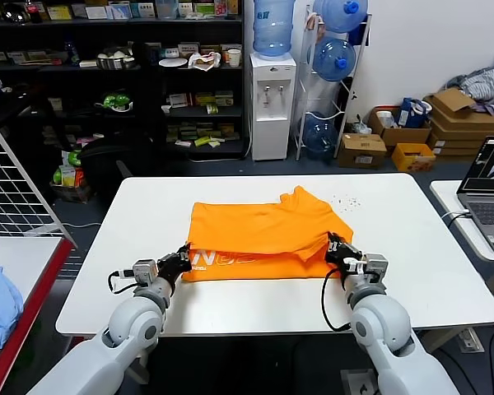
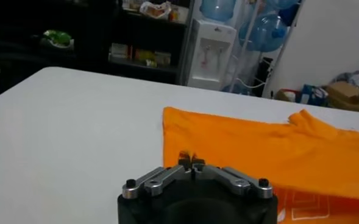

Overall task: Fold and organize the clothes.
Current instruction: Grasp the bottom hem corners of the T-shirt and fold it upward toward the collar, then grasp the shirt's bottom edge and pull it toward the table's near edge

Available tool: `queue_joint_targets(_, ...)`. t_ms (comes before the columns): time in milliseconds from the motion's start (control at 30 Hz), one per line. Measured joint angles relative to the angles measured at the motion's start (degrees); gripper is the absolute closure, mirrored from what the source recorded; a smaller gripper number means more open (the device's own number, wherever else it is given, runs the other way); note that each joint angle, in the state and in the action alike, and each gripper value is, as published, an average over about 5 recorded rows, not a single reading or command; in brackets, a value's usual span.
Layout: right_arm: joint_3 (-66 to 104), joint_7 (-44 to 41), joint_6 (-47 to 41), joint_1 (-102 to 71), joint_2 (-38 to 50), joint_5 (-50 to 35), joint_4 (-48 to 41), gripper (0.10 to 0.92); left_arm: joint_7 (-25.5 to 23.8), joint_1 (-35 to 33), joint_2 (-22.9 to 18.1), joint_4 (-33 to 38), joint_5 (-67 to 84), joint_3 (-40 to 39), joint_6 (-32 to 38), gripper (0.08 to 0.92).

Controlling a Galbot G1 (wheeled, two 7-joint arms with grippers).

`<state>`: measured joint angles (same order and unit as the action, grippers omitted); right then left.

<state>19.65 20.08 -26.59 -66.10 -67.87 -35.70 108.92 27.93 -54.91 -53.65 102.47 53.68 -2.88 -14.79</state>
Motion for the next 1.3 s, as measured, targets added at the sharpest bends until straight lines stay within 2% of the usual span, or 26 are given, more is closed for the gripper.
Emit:
queue_joint_targets(433,0.1,-4.5,3.6,0.7,0.4,3.2,-2.1,0.446,-0.8,-0.1,0.5,0.0,-0.4,0.7,-0.4,0.513)
queue_joint_targets(733,2.2,-7.8,6.8,-1.3,1.9,5.9,-2.6,0.188,-1.2,-2.9,1.6,1.9,-0.7,2.2,-0.7,0.253)
queue_joint_targets(833,3.1,-8.7,7.5,-3.0,2.7,6.6,-2.0,0.126,-1.2,-4.4,2.0,2.8,-0.8,2.7,-0.7,0.167)
queue_joint_targets(967,4.4,-9.8,8.2,-6.5,3.9,7.0,-0.9,0.106,-1.3,-6.9,2.5,4.3,-0.9,3.4,-0.9,0.090)
queue_joint_targets(1300,6.2,-11.5,8.3,-13.1,4.9,6.9,0.0,0.104,-2.1,-11.6,1.7,5.8,-2.0,3.3,-0.8,0.079)
